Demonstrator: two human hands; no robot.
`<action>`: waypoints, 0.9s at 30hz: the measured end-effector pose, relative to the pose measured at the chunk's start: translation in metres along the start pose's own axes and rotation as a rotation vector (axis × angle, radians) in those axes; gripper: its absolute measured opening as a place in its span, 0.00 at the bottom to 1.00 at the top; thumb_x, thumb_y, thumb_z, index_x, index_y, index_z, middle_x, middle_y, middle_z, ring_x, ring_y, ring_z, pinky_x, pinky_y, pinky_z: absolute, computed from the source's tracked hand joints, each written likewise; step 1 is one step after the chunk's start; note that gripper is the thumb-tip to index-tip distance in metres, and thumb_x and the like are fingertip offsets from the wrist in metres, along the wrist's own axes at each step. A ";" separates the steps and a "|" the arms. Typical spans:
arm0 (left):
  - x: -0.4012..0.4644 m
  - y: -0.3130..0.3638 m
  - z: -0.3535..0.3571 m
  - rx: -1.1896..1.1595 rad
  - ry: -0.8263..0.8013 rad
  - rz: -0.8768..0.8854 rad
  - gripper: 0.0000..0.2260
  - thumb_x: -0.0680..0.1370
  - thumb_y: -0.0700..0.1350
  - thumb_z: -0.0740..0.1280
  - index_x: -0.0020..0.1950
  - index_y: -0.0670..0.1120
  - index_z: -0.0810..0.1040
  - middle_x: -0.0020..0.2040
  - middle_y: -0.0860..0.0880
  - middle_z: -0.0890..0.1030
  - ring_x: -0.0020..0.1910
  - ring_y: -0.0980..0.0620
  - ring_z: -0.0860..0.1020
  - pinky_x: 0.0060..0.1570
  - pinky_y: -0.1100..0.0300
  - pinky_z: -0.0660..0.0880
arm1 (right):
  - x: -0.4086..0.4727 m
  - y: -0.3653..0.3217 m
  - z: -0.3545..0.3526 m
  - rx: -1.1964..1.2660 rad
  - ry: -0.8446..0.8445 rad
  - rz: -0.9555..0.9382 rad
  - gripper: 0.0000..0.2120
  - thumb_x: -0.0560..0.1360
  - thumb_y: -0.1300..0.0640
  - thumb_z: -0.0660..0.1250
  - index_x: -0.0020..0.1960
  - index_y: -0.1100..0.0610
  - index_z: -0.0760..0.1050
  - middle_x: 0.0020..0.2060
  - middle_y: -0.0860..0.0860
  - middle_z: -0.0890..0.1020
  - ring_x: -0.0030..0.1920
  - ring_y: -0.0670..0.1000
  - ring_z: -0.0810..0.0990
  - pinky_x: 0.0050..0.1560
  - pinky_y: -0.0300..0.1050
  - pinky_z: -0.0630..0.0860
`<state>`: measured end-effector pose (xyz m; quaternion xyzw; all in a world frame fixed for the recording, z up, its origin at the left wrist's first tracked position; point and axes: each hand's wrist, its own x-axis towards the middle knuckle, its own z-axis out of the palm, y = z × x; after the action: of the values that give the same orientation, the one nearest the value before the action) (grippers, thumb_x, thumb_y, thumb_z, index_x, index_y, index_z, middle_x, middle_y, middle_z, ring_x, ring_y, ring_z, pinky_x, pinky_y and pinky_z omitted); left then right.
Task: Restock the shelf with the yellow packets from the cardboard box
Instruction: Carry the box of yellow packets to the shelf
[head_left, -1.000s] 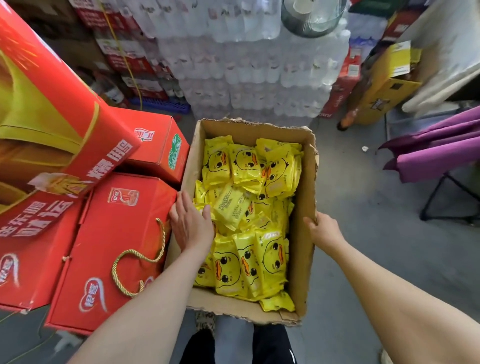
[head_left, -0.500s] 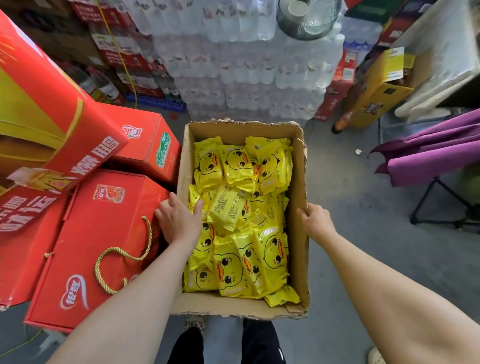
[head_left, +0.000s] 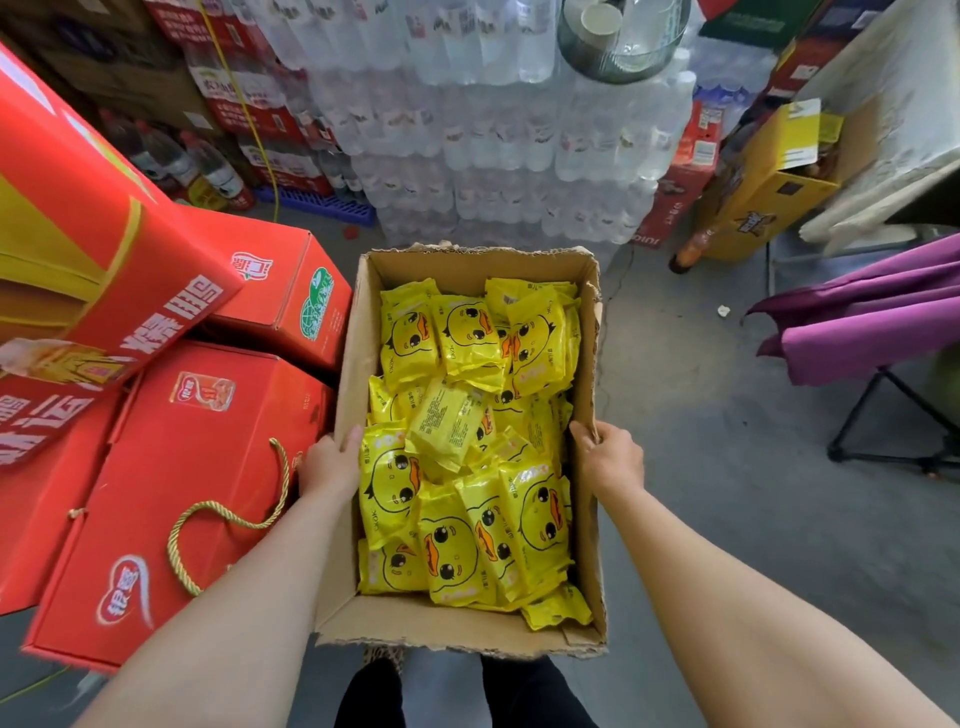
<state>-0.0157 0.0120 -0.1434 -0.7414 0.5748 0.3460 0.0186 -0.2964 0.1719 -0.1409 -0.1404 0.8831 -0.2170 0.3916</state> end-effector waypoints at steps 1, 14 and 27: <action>-0.001 -0.002 0.002 0.005 -0.003 -0.020 0.24 0.82 0.56 0.59 0.59 0.35 0.76 0.57 0.36 0.79 0.57 0.36 0.76 0.56 0.47 0.73 | 0.002 -0.001 0.001 -0.028 -0.002 0.002 0.15 0.81 0.45 0.62 0.46 0.55 0.79 0.33 0.52 0.77 0.40 0.57 0.76 0.39 0.48 0.68; -0.013 0.003 -0.005 0.249 -0.012 -0.007 0.25 0.82 0.56 0.59 0.62 0.34 0.75 0.61 0.35 0.77 0.64 0.34 0.71 0.60 0.47 0.69 | 0.000 0.002 -0.008 -0.270 0.021 0.012 0.16 0.83 0.50 0.59 0.56 0.61 0.77 0.51 0.61 0.81 0.51 0.62 0.77 0.46 0.47 0.69; -0.042 -0.074 -0.006 0.334 -0.209 0.150 0.18 0.79 0.52 0.67 0.55 0.35 0.80 0.54 0.35 0.81 0.57 0.35 0.76 0.51 0.50 0.72 | -0.128 0.087 0.041 -0.104 0.168 0.275 0.13 0.82 0.54 0.61 0.56 0.63 0.79 0.53 0.62 0.81 0.52 0.64 0.78 0.47 0.48 0.70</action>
<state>0.0465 0.0700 -0.1439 -0.6431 0.6727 0.3214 0.1748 -0.1884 0.2897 -0.1271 -0.0198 0.9335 -0.1266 0.3348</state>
